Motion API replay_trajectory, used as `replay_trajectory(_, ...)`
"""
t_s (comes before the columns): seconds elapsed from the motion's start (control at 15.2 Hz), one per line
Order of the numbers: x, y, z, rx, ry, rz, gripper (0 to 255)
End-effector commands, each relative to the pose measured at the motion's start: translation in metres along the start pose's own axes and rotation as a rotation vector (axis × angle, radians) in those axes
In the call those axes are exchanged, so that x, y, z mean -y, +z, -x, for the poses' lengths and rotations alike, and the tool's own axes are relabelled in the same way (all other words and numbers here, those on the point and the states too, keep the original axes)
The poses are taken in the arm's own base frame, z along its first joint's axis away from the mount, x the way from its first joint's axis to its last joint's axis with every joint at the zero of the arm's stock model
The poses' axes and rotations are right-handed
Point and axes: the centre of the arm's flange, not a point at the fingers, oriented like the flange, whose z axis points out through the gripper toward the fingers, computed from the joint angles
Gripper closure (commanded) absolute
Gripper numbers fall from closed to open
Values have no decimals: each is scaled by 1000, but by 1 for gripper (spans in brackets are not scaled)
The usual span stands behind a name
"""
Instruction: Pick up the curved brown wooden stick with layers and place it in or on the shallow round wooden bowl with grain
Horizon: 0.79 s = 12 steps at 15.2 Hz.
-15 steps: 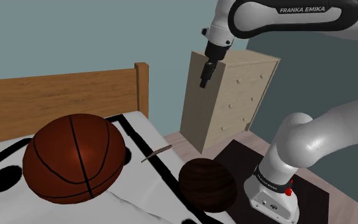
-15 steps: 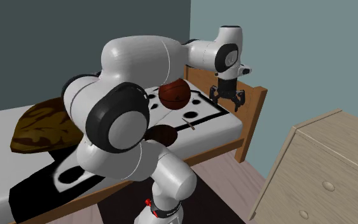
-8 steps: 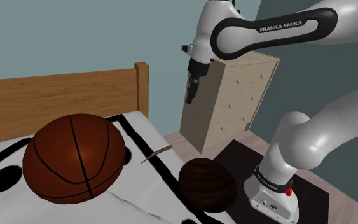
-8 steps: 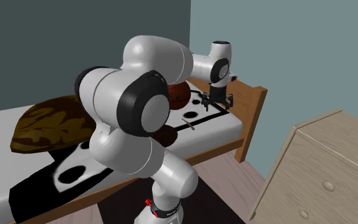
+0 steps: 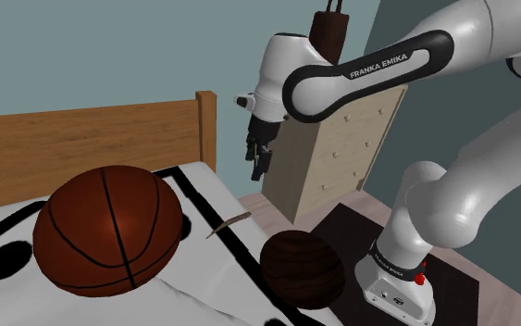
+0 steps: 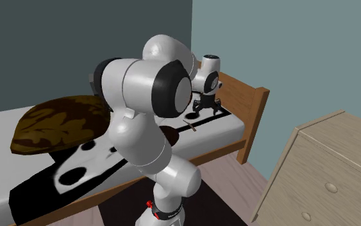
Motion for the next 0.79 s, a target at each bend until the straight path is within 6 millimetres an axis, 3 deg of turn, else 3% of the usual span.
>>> replay_trajectory(0.0,11,17,-10,-8,-83,-14,0)
replay_trajectory(0.4,57,67,-39,-29,-323,-57,0)
replay_trajectory(0.73,60,90,-41,-30,-331,-58,0)
